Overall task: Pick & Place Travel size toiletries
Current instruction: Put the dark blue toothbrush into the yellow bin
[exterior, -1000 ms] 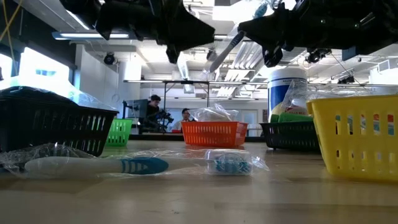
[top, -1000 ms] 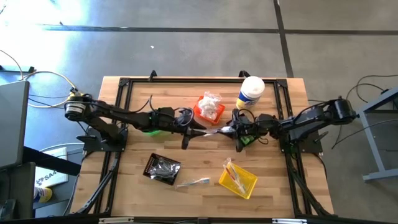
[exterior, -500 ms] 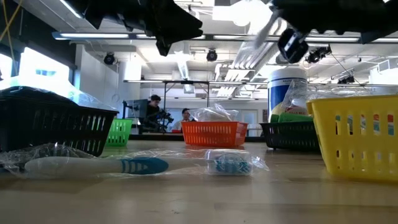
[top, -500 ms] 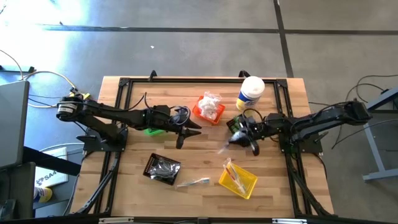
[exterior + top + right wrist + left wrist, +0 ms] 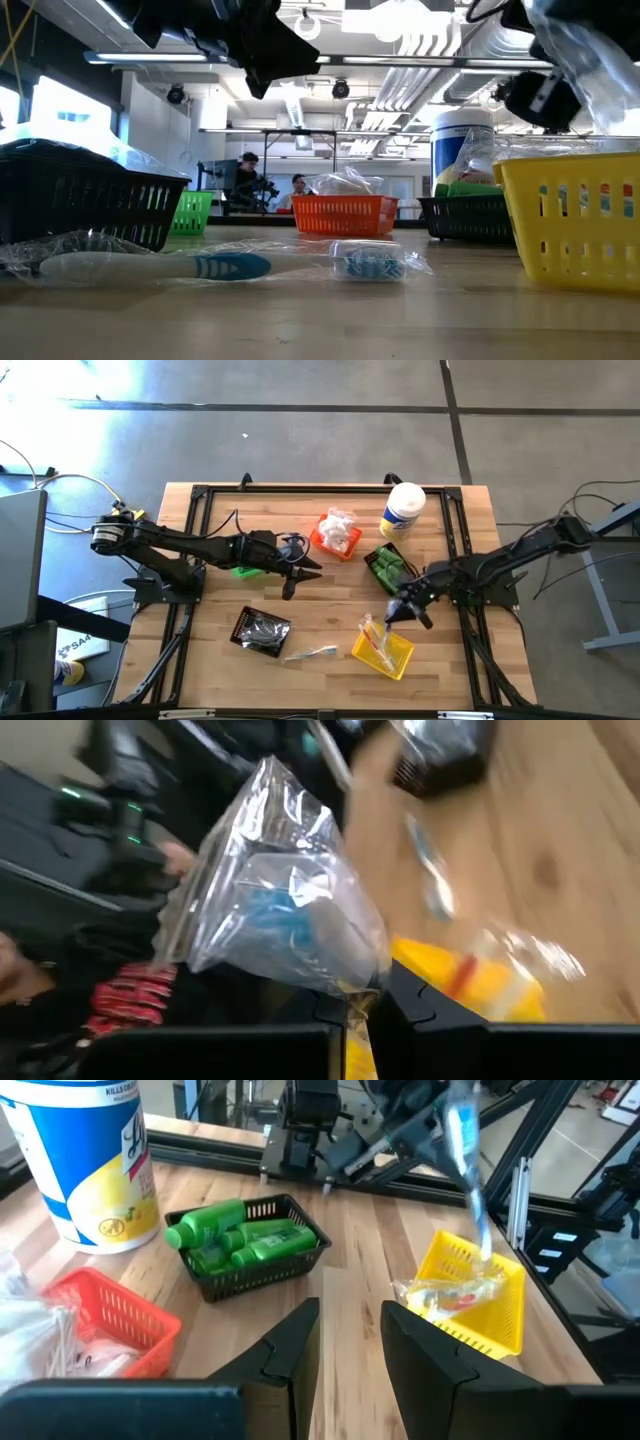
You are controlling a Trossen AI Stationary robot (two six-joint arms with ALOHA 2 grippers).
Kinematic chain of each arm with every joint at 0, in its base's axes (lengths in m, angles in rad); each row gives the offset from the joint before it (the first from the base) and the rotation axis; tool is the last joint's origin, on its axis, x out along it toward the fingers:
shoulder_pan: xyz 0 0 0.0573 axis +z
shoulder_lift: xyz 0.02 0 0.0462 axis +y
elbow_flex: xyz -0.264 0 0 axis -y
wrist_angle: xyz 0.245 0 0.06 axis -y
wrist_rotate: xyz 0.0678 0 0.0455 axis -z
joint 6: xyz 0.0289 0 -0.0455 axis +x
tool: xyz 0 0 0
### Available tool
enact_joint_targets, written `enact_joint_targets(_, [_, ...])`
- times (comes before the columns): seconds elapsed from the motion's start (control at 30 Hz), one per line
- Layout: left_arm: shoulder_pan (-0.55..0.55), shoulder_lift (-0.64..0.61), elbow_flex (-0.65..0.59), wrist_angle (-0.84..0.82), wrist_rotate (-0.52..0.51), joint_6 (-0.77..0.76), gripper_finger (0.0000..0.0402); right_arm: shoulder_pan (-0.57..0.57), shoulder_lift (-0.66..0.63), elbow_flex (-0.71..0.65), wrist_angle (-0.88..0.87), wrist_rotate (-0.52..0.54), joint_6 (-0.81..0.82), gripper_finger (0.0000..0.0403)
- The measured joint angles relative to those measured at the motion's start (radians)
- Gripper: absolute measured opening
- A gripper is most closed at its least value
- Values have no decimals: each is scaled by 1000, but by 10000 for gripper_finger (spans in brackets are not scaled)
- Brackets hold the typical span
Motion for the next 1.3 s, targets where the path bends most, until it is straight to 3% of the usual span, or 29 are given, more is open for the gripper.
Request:
enact_joint_targets(0.1, [0,0,0,1,0,0,106,38,0,0,-73,48,21,8])
enact_joint_targets(0.43, [0,0,0,1,0,0,106,128,0,0,-203,53,67,10])
enact_joint_targets(0.9, [0,0,0,2,-31,1,106,138,14,0,-219,65,-14,22])
enact_joint_targets(1.03, [0,0,0,2,-53,0,106,138,44,0,-219,62,-12,49])
enact_joint_targets(1.3, [0,0,0,2,-56,0,106,138,104,0,-218,58,-15,147])
